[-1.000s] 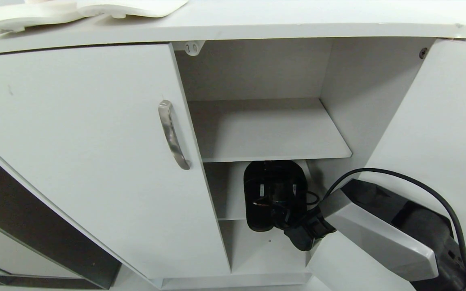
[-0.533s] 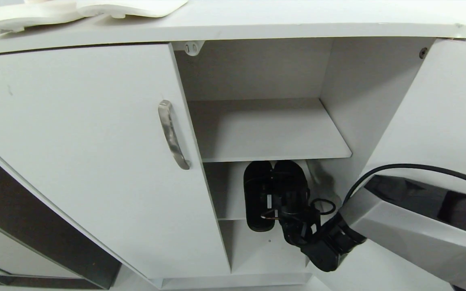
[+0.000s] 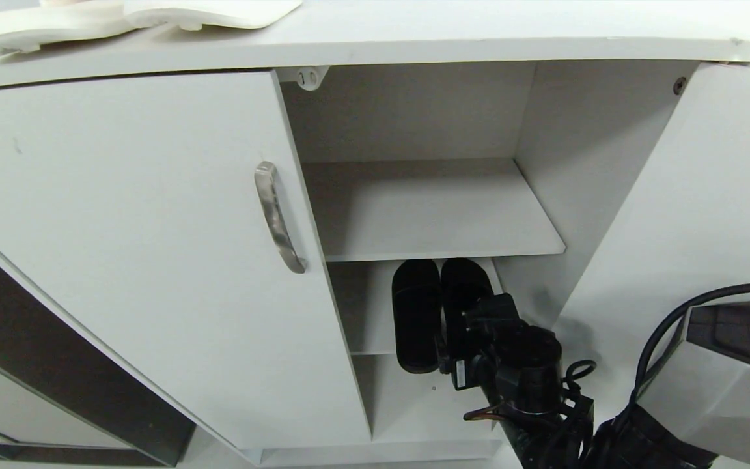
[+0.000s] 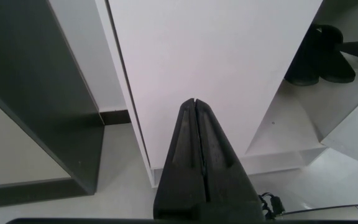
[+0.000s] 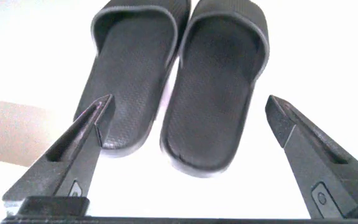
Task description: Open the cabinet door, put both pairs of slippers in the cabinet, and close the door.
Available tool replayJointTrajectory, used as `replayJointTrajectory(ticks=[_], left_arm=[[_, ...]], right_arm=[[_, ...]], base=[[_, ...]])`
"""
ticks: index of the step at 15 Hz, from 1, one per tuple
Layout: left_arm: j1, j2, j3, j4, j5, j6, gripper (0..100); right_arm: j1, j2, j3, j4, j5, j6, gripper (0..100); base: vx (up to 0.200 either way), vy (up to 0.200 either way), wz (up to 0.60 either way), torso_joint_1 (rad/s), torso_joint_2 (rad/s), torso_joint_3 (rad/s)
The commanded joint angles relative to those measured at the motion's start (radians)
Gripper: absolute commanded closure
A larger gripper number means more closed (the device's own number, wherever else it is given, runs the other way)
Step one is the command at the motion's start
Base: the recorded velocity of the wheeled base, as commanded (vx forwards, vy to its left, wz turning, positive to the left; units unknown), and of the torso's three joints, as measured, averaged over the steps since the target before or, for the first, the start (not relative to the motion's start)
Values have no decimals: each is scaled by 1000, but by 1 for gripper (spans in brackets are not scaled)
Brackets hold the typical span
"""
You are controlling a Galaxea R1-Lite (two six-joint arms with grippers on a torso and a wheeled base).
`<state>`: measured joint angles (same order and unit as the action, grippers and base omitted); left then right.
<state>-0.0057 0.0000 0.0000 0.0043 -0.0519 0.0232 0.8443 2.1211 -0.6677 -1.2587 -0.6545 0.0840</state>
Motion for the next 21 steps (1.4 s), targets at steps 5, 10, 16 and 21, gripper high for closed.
replayJointTrajectory(ticks=[5,10,16,21], left_arm=[[0,2,0,0,0,0,100],[0,2,0,0,0,-3,100],[0,2,0,0,0,0,100],[0,2,0,0,-2,0,100]], right_arm=[[12,19,-6,-24,-1,-4,0],[12,14,-15,-24,-4,-15,0],[10,13,-6,-25,-4,-15,0],[10,19,7,-25,1,-10,0]], base=[[-200,0,0,2,1,3],[-160,0,0,-3,0,1],[0,0,0,0,0,0],[0,0,0,0,0,0]])
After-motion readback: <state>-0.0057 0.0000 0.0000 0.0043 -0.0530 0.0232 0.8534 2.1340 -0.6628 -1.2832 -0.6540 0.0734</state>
